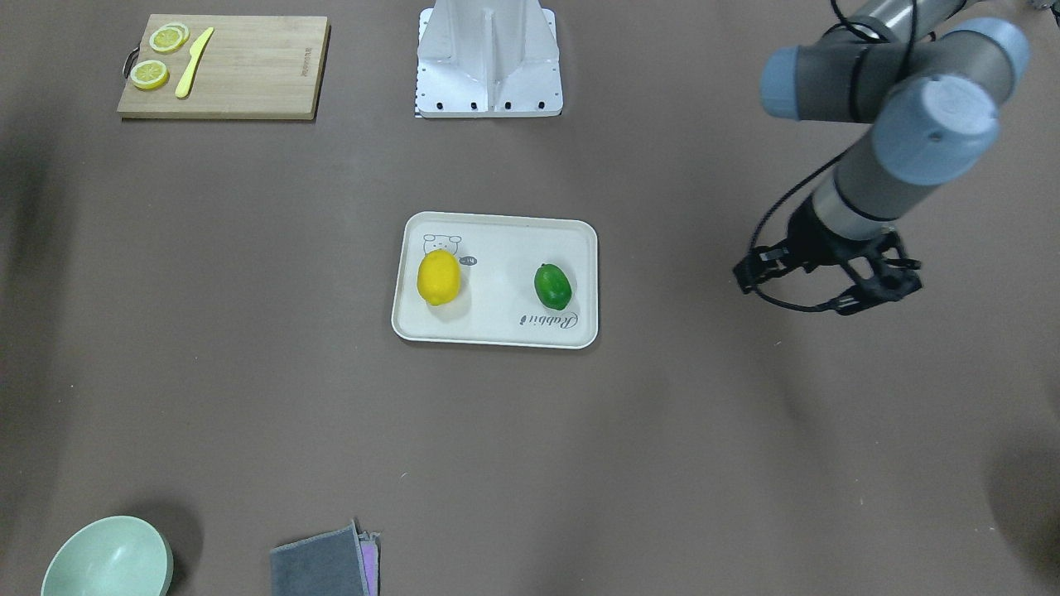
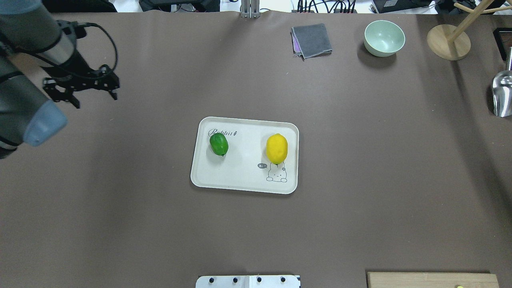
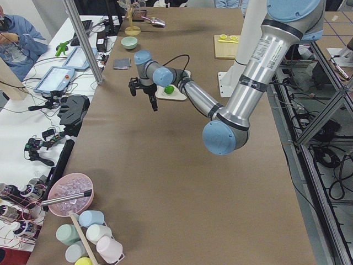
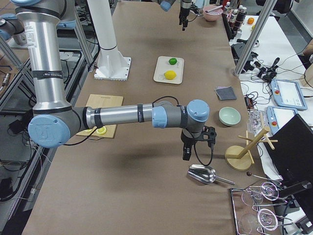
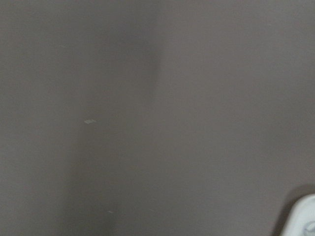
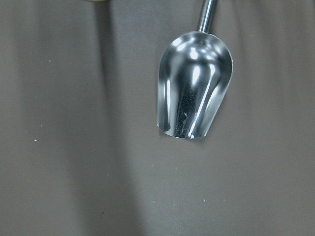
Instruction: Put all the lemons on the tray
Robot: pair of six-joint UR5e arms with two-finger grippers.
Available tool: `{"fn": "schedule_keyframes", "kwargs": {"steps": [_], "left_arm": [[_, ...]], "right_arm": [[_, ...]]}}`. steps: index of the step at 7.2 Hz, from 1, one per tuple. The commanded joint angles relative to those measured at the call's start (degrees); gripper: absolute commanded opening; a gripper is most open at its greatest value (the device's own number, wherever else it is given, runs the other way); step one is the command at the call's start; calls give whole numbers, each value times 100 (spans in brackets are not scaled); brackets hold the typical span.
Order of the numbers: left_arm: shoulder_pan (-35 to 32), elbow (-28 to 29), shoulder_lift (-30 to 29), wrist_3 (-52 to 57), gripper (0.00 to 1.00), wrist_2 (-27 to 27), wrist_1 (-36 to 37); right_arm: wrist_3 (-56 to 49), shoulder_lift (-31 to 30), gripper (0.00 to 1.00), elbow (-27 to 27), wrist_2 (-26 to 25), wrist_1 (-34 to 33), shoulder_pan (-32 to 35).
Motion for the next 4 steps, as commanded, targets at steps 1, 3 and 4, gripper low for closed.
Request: {"fn": "schedule_keyframes", "kwargs": {"steps": [1, 3, 4], "left_arm": [[-792, 17, 1190, 1977, 98, -148, -47], [-1468, 279, 1835, 3089, 98, -192, -248], [-1924, 620, 1941, 3590, 98, -758, -224]], "right_arm": [[59, -331, 100, -40, 159, 45, 239], [68, -342, 100, 12, 133, 46, 283], [68, -385, 100, 21, 150, 46, 310]]}}
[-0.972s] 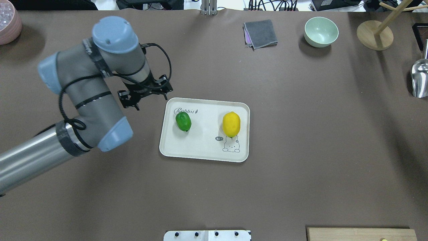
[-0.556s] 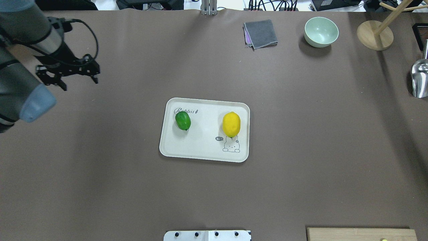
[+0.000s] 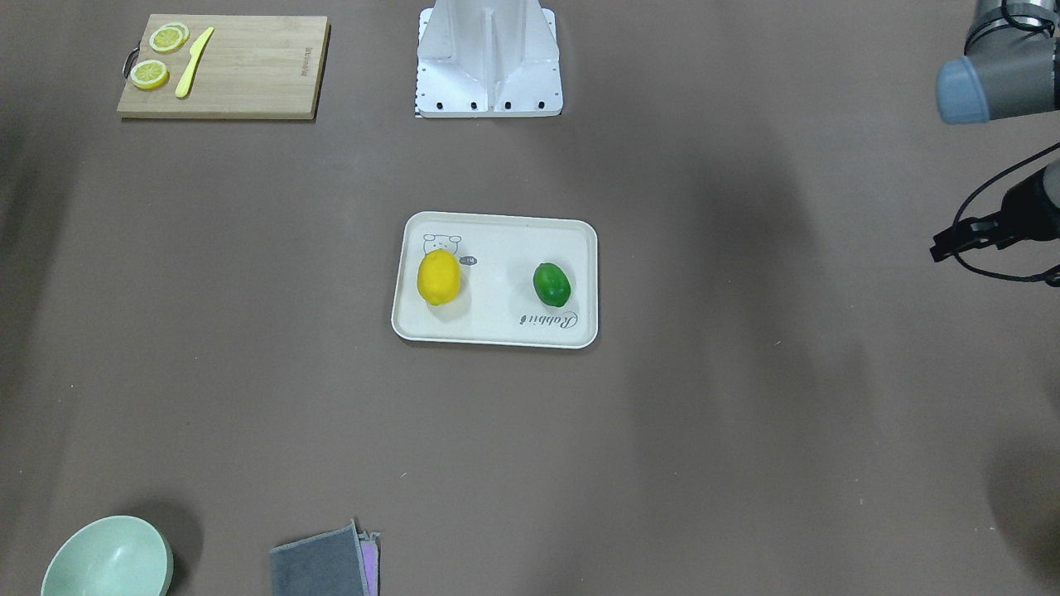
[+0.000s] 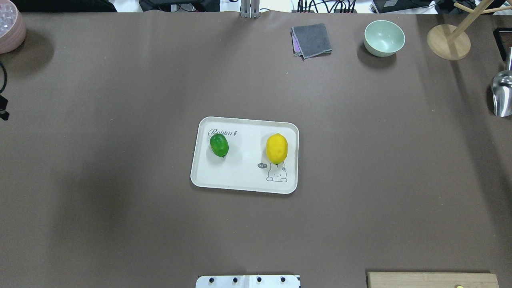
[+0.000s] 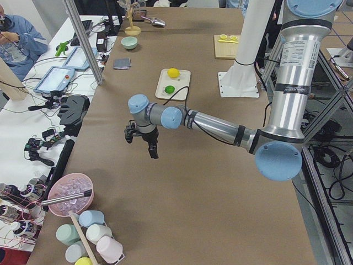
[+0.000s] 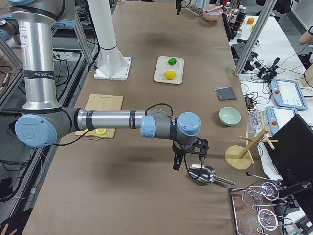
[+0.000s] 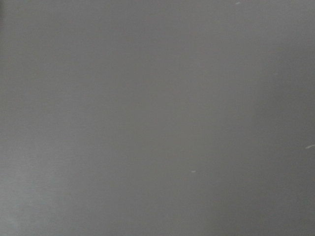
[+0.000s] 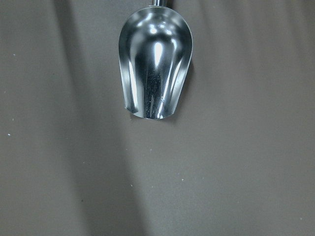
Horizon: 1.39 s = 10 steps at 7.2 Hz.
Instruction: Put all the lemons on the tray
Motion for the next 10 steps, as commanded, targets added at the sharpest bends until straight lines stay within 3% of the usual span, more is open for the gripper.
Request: {"fn": "schedule_keyframes", "kwargs": {"steps": [1, 2, 4, 5, 7, 10], "left_arm": [[-865, 669, 244, 1349, 98, -970, -162], [-1278, 577, 297, 1774, 98, -949, -85], [-1588, -133, 517, 2836, 98, -293, 999], [-1685, -127, 500, 2902, 98, -264, 1153], [-1870, -162, 561, 2912, 98, 245, 1154], [-1897, -154, 745, 2920, 98, 237, 1129]], "right_arm": [[12, -63, 100, 7, 11, 2, 38], [3, -72, 100, 7, 20, 2, 38], [3, -72, 100, 7, 20, 2, 56], [3, -72, 100, 16, 20, 2, 65], [3, -72, 100, 16, 29, 2, 65], [3, -89, 100, 16, 29, 2, 65]]}}
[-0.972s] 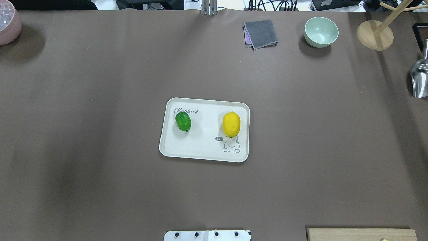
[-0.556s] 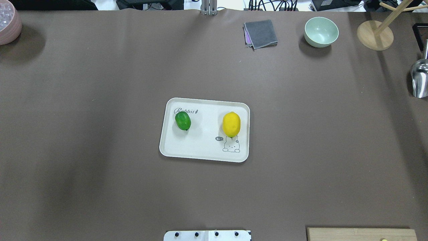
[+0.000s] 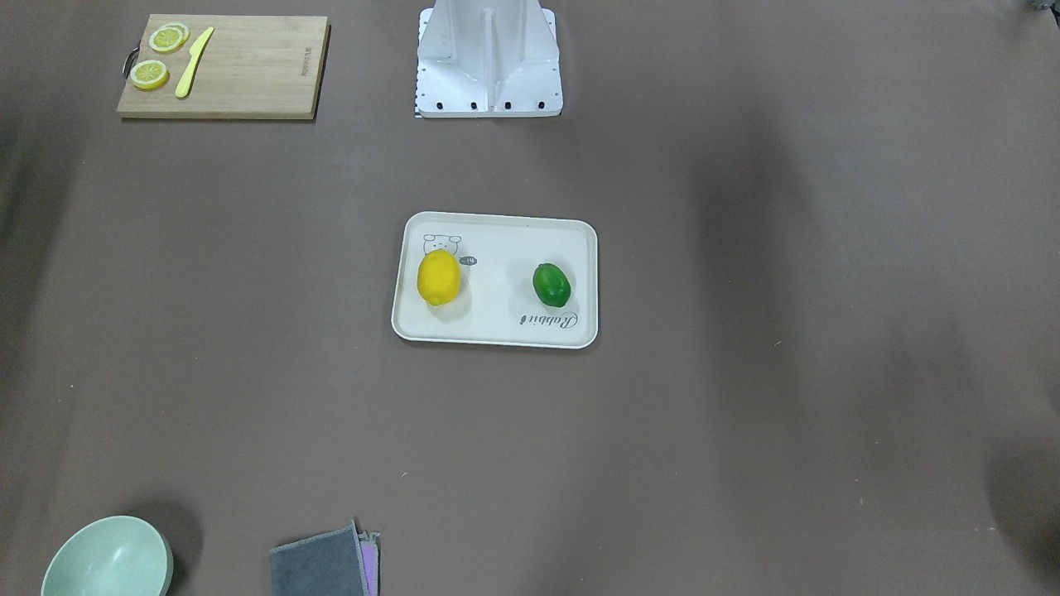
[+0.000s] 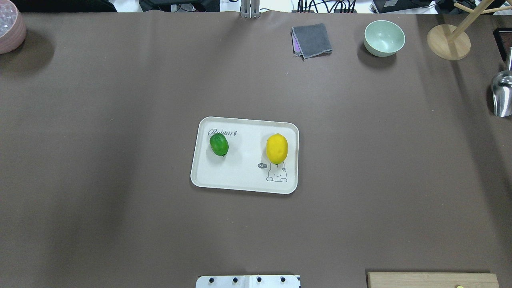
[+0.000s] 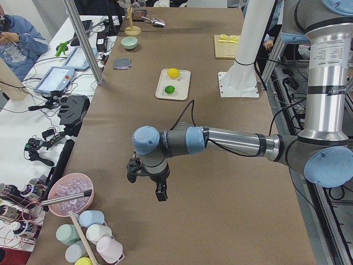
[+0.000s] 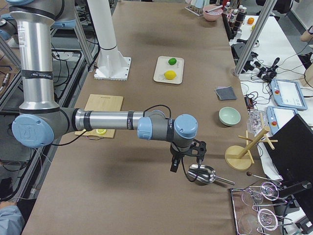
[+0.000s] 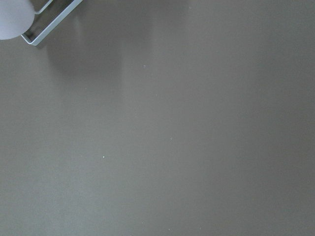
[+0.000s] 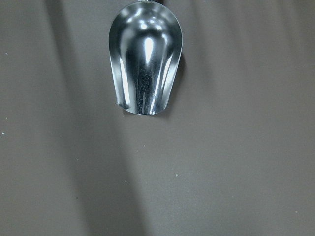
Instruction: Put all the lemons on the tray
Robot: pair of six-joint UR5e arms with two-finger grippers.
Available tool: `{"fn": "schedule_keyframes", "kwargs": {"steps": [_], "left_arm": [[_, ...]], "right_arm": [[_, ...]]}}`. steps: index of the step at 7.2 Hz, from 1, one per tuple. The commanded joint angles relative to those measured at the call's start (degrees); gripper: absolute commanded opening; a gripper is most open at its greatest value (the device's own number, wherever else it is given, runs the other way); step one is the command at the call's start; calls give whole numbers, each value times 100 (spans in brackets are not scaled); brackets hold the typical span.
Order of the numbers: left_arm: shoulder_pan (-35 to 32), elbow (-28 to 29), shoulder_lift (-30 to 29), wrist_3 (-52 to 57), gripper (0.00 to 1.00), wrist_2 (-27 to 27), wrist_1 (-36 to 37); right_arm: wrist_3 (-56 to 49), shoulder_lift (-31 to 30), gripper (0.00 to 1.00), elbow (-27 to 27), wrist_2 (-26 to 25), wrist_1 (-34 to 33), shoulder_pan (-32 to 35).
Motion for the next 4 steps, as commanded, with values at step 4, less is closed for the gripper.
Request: {"fn": "schedule_keyframes", "kwargs": {"steps": [4], "left_arm": [[-12, 37, 74, 17, 98, -11, -37]], "right_arm": [[0, -6, 100, 5, -5, 0, 0]]}}
